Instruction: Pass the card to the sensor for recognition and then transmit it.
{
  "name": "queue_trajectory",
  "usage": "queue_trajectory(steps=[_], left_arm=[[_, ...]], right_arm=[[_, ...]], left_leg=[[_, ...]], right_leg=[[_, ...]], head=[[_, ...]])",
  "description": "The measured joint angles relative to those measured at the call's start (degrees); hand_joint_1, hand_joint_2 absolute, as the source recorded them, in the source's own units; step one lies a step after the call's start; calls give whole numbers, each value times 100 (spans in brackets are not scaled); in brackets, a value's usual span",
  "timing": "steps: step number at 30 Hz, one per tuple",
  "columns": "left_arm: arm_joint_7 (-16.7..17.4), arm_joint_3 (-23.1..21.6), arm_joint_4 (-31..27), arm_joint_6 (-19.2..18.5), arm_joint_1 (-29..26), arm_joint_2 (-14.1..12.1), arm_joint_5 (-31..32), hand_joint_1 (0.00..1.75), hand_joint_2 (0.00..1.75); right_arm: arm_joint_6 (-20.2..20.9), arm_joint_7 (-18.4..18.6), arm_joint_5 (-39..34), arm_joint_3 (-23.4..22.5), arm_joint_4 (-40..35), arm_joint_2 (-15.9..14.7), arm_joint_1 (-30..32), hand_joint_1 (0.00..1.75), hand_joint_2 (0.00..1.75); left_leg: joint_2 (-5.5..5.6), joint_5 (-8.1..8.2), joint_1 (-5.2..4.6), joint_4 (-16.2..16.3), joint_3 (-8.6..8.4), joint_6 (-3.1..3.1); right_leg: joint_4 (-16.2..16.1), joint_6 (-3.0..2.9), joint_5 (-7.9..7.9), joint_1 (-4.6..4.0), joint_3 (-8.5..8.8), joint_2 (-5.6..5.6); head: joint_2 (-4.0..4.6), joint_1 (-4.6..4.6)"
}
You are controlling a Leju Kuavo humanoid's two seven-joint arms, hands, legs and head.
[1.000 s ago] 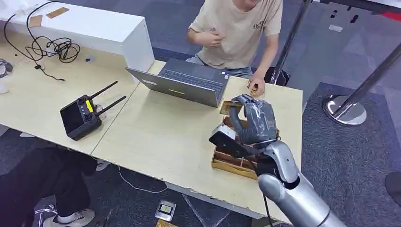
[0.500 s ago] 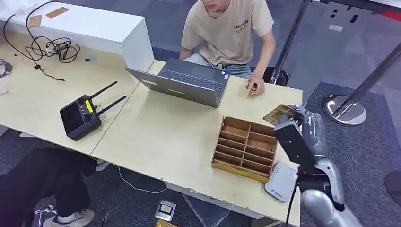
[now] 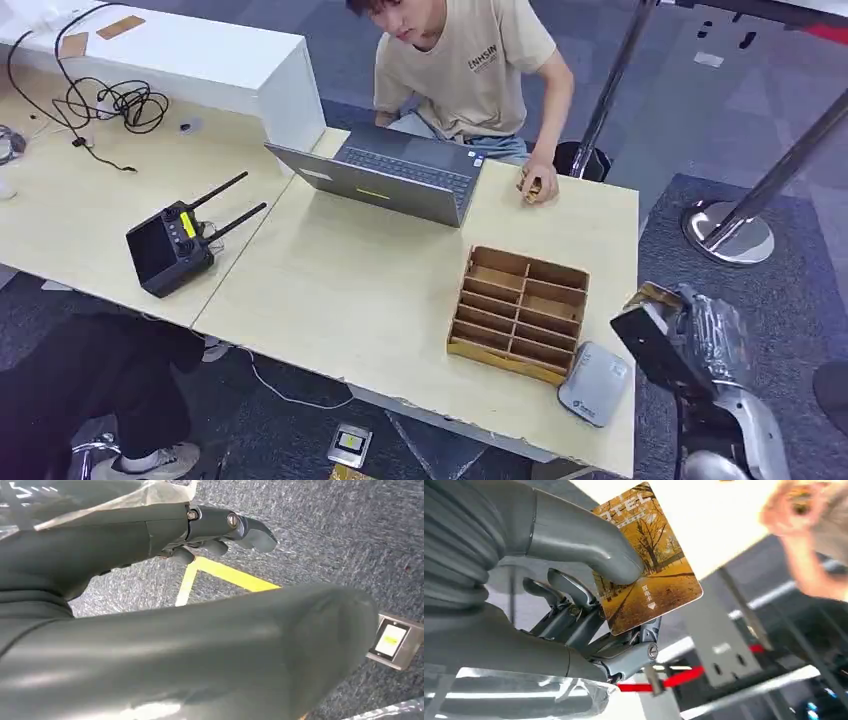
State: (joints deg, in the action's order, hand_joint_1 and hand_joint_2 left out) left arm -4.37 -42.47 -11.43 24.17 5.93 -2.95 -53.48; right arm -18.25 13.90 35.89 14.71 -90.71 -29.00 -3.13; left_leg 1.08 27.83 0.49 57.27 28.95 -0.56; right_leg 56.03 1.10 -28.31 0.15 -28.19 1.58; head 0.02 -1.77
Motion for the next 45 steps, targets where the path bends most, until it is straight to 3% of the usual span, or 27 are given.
queue_trajectory(steps=[14,28,38,45], left_arm=[[-116,0,0,-33,8,20,-11,0,0],[-131,0,0,-85,10,20,-4,0,0],[-131,0,0,-68,10,20,-37,0,0],[-131,0,0,-46,11,13,-52,0,0]], right_arm=[[280,-136,-486,131,1122,-24,-5,175,175],[557,-11,-726,352,1353,-92,-174,175,175],[336,-151,-971,363,1323,-118,-183,175,175],[-243,-367,-792,321,1098,-114,-168,175,175]], left_leg=[[0,0,0,0,4,0],[-2,0,-1,0,4,0],[-2,0,-1,0,4,0],[-2,0,-1,0,5,0]], right_leg=[[0,0,0,0,-2,0],[0,0,0,1,-2,0],[0,0,0,1,-2,0],[0,0,0,1,-3,0]], head=[[0,2],[0,0],[0,0],[0,0]])
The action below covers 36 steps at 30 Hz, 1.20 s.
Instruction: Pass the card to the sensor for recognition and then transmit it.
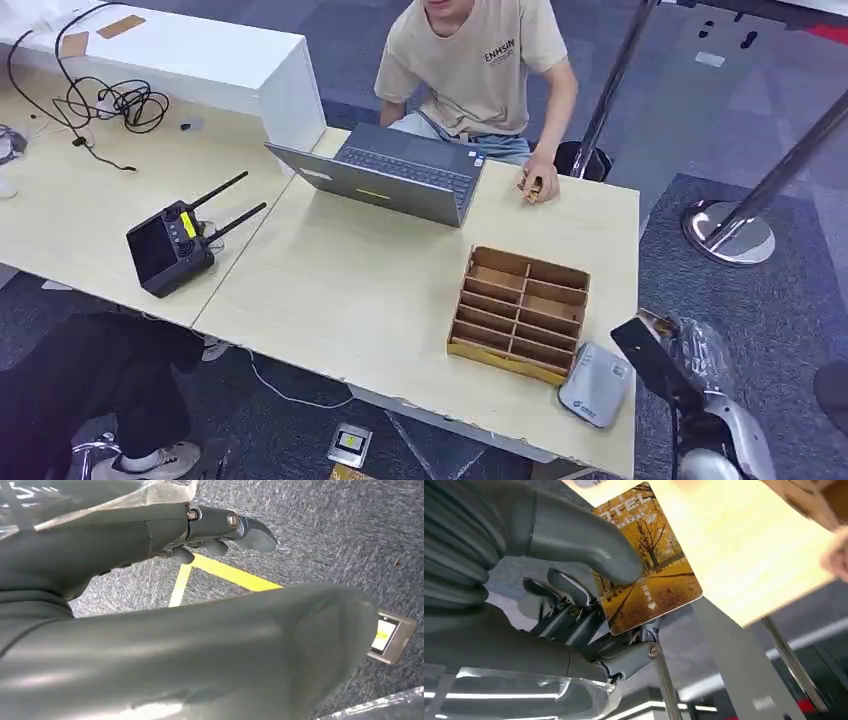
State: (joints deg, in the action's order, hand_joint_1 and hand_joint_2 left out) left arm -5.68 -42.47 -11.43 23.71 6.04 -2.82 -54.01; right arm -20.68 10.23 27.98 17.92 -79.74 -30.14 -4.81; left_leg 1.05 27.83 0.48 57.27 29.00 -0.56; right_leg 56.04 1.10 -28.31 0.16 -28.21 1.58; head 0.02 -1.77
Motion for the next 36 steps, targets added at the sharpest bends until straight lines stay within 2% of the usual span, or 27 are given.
queue_trajectory(steps=[3,7,10,25,36], left_arm=[[0,0,0,15,3,-2,-9,0,0],[-2,0,0,15,5,-9,-20,0,0],[2,0,0,4,4,-15,-7,0,0],[4,0,0,-2,5,-39,-20,0,0],[4,0,0,-57,9,-52,39,0,0]], right_arm=[[13,11,-13,-39,-137,11,51,175,175],[374,74,-297,-63,-319,0,110,175,175],[499,90,-348,-50,-411,-2,176,175,175],[503,171,-522,57,-557,-2,481,175,175],[638,-13,-1171,297,-424,-2,555,175,175]], left_leg=[[0,0,0,0,1,0],[0,0,0,0,0,0],[0,0,0,0,0,0],[0,0,0,0,0,0],[0,0,0,-1,2,0]], right_leg=[[0,0,0,0,0,0],[0,0,0,0,0,0],[0,0,0,0,-1,0],[0,0,0,0,0,0],[0,0,0,0,-2,0]], head=[[0,2],[0,0],[0,0],[0,2],[0,0]])
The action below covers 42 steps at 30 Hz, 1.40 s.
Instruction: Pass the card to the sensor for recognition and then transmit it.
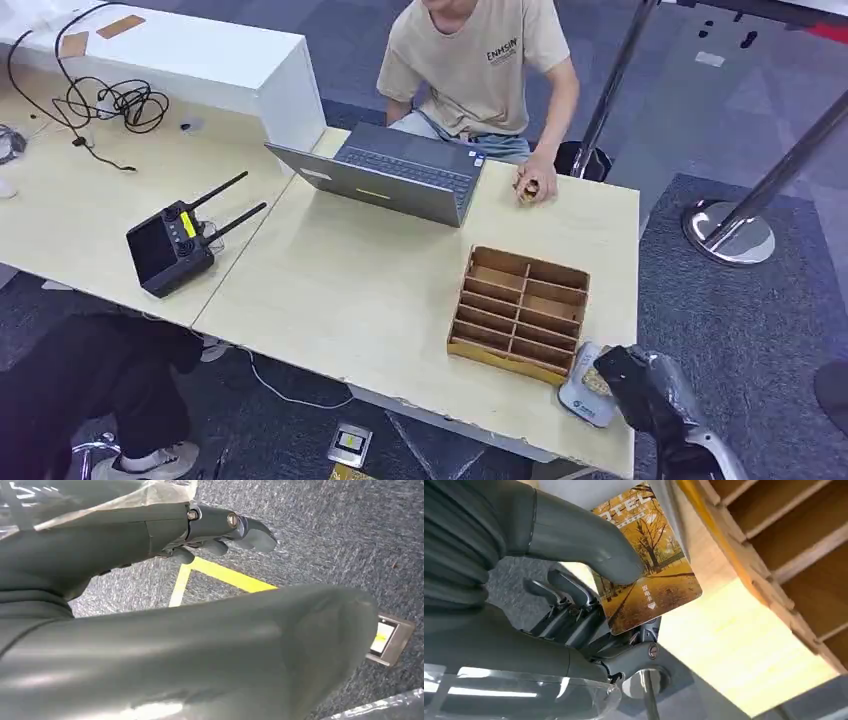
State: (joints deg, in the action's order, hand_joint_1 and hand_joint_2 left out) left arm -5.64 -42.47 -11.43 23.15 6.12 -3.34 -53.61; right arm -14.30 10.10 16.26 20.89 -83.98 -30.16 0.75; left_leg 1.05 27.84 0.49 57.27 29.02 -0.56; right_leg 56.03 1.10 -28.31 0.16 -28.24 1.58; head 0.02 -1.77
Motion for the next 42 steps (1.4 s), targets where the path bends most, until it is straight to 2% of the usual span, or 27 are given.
queue_trajectory(steps=[16,22,26,38,42], left_arm=[[-4,-59,0,-24,4,2,109,0,0],[-4,-96,0,-4,10,7,111,0,0],[-2,-103,0,13,8,7,105,0,0],[133,-142,0,94,12,7,103,0,0],[136,-153,0,103,13,4,114,0,0]], right_arm=[[120,-420,-503,378,944,170,-329,175,175],[-201,-780,-713,477,1329,280,-480,175,175],[-269,-973,-949,479,1454,345,-501,175,175],[-634,-1541,-1012,479,1923,616,-615,175,175],[-695,-1624,-1004,474,2066,693,-653,175,175]], left_leg=[[-4,0,1,0,-4,0],[-7,0,3,0,-15,0],[-10,-1,3,0,-21,0],[-13,-1,5,0,-39,-1],[-17,-1,5,0,-43,-1]], right_leg=[[0,0,0,-1,2,0],[0,0,1,-3,9,-9],[-1,-3,4,-3,14,-12],[-1,-3,4,-4,30,-15],[-1,-3,4,-4,34,-17]], head=[[0,0],[0,0],[0,0],[0,0],[0,0]])
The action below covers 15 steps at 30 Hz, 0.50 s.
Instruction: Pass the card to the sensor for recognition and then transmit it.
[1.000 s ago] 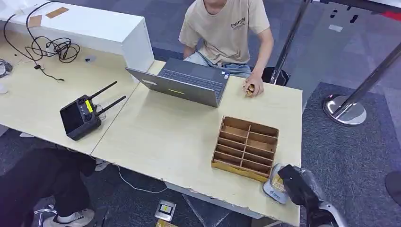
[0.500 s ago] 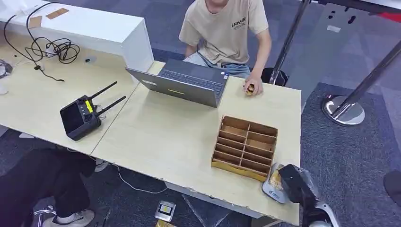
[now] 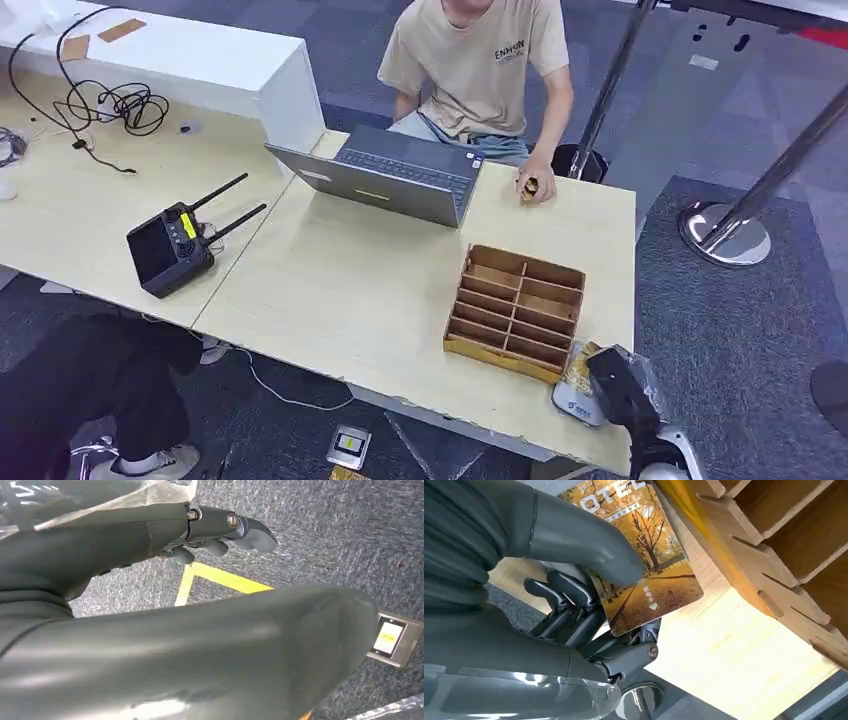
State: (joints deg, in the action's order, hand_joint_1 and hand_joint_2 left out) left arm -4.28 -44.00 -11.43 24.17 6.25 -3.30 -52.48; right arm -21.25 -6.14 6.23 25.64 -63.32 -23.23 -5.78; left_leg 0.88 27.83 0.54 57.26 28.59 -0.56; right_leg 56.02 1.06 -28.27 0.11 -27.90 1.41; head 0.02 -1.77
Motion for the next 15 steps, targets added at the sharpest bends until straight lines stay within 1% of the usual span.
queue_trajectory(steps=[2,6,12,15], left_arm=[[7,-13,0,0,0,-2,0,0,0],[85,-48,0,0,-1,-17,-7,0,0],[92,-70,0,0,-2,-31,-2,0,0],[90,-85,0,0,-2,-33,0,0,0]], right_arm=[[-81,26,66,7,22,24,-9,175,175],[-328,210,262,46,-22,46,-21,175,175],[-756,428,721,-35,-424,15,-17,175,175],[-765,577,955,-137,-690,2,-18,175,175]], left_leg=[[0,0,0,0,0,0],[0,-1,-1,0,1,1],[2,-1,-4,1,8,1],[3,-1,-4,1,17,1]], right_leg=[[0,0,0,0,0,0],[0,2,2,1,2,1],[0,3,4,2,-3,1],[0,3,4,3,-10,2]], head=[[0,0],[0,0],[0,0],[0,0]])
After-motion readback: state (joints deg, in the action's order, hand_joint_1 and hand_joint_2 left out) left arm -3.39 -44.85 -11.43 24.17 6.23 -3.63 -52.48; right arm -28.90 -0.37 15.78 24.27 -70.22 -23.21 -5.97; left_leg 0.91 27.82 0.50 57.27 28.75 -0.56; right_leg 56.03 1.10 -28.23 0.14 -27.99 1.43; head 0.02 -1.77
